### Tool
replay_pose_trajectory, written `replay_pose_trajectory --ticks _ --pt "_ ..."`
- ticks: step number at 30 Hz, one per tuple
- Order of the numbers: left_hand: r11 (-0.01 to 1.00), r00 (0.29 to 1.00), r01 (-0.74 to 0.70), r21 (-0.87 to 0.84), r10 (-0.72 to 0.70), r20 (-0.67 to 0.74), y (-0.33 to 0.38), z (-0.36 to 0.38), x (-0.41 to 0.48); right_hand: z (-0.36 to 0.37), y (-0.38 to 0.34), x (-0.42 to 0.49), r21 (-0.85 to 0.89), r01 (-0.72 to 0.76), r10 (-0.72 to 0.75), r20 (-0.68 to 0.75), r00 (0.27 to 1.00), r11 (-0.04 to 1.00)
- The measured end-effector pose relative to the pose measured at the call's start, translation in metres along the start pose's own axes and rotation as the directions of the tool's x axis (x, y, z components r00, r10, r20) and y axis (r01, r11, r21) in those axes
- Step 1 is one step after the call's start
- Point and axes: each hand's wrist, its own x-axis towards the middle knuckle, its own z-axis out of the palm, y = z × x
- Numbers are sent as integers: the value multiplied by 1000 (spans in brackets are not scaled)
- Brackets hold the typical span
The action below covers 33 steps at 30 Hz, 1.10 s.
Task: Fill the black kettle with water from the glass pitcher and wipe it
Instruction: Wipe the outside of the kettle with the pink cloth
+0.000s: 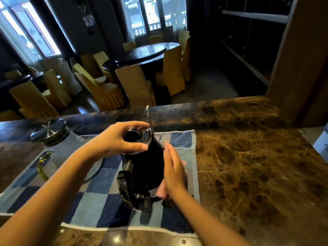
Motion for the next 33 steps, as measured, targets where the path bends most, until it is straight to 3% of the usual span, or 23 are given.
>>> replay_pose_trajectory --ticks 2,4,6,9,13,16,18,22,24,25,28,31,33 --pt "1000 1000 1 -14 -1 2 1 -1 2 -9 -5 41 4 -74 72 195 978 997" --pt "1000 1000 0 -23 0 3 2 -1 3 -10 -11 72 125 -243 188 345 920 962" --pt "1000 1000 -2 -26 2 0 1 0 4 -5 -9 91 137 -325 260 353 899 936" --pt "1000 1000 -1 -17 0 -11 1 -2 3 -2 1 92 115 -321 282 263 923 940" --pt "1000 1000 -16 -20 15 -12 4 0 2 -7 9 61 136 -180 175 48 983 974" --pt "999 1000 -12 -30 11 -17 2 1 1 1 10 17 133 -124 135 -81 988 983" --pt "999 1000 -17 -27 17 -15 1 1 1 7 9 -11 79 -22 32 -131 991 997" --pt "1000 999 -20 -24 19 -29 2 1 2 10 -23 -17 187 313 -305 -71 950 931" --pt "1000 999 -23 -12 23 -29 3 2 2 9 -45 7 101 454 -460 42 887 885" --pt "1000 999 -24 -11 24 -30 3 3 2 9 -53 22 45 463 -465 103 879 885" --pt "999 999 -15 -35 14 -45 1 3 1 8 -52 58 16 354 -353 146 924 935" --pt "998 999 -6 -57 4 -47 0 4 1 -1 -22 75 -75 135 -133 31 991 988" --pt "998 999 0 -62 -2 -37 1 3 2 -3 -6 63 33 -31 32 -38 999 999"
